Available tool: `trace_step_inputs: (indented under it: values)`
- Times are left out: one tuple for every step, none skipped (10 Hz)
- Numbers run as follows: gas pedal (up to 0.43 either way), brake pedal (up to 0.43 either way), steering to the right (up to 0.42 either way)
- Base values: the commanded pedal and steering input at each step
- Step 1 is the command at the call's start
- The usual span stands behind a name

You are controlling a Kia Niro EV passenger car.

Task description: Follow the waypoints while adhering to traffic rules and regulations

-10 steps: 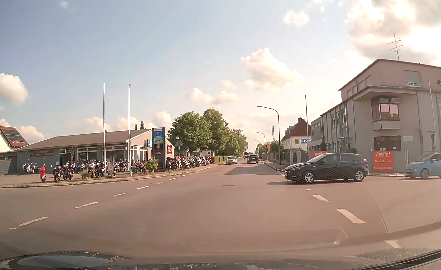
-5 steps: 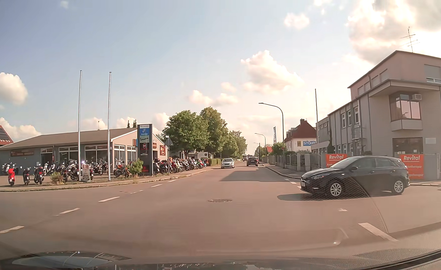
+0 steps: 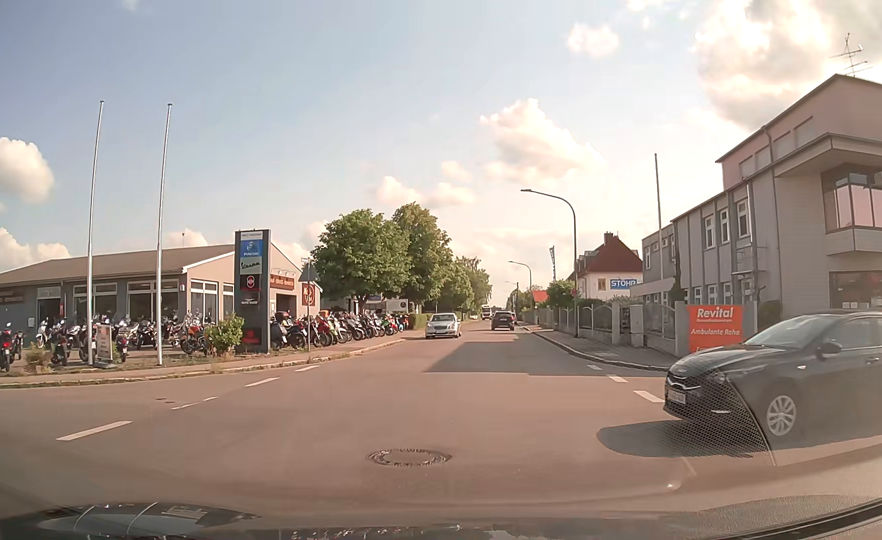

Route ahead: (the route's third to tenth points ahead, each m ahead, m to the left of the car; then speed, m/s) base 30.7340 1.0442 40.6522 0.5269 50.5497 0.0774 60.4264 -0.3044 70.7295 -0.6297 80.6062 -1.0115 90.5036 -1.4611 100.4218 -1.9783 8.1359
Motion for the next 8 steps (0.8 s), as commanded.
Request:
trace_step_inputs:
  values:
    - [0.028,0.012,0.015]
    - [0.028,0.012,0.016]
    - [0.059,0.012,0.021]
    - [0.098,0.012,0.029]
    - [0.118,0.012,0.032]
    - [0.189,0.012,0.034]
    - [0.197,0.012,0.039]
    - [0.197,0.012,0.043]
